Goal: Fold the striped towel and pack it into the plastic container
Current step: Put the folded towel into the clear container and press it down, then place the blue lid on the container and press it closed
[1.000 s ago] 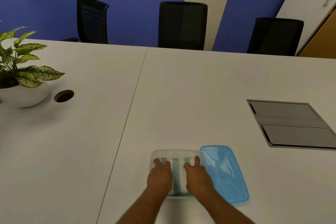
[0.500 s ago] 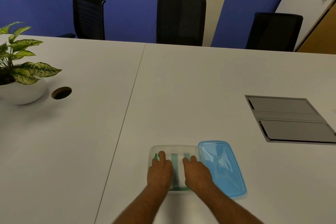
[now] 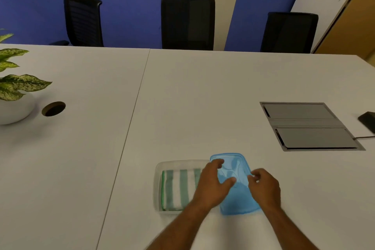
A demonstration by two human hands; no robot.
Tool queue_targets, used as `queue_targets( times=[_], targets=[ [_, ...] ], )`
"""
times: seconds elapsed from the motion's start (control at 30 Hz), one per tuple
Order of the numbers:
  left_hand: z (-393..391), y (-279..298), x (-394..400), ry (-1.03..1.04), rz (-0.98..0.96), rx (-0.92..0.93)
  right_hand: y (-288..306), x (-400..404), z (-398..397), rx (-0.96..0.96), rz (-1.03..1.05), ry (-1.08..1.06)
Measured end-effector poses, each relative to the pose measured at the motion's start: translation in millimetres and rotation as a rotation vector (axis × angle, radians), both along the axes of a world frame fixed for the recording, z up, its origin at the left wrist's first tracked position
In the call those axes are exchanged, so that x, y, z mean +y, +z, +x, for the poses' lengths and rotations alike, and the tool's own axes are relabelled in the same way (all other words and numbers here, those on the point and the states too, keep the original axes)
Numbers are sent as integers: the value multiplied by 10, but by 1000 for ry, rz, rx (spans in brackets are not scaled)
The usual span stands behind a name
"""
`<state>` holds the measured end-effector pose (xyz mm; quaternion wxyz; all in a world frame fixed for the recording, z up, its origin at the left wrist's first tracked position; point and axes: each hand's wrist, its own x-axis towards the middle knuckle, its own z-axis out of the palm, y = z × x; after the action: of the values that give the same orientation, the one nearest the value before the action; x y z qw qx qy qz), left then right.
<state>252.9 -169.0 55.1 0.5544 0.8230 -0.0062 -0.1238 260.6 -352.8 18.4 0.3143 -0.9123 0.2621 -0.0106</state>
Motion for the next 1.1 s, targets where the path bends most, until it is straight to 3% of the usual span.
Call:
queue_targets(
  times=[0.1,0.2,0.57,0.83,0.93,1.03,1.1],
  targets=[
    [-118,11,-392,71,-241,215,-320,-286,-120,182,-49,-9],
    [-222,-90,-652,111,-339,355,-484,-391,-200,226,-42,-21],
    [-394,-409,-862,53,-15,446,-499,-604,-336,292,-37,-80],
    [-530,-569,-853,109,-271,455,-522,-760,-524,262,-40,-112],
    [-494,-556,-869,141,-326,386,-464,-747,-556,126,86,-191],
    [-425,-353,-843,193,-509,319,-198,-691,-519,-42,538,-340],
    [-377,-169,-803,230,-644,332,69,-644,-494,-148,798,-328]
  ],
)
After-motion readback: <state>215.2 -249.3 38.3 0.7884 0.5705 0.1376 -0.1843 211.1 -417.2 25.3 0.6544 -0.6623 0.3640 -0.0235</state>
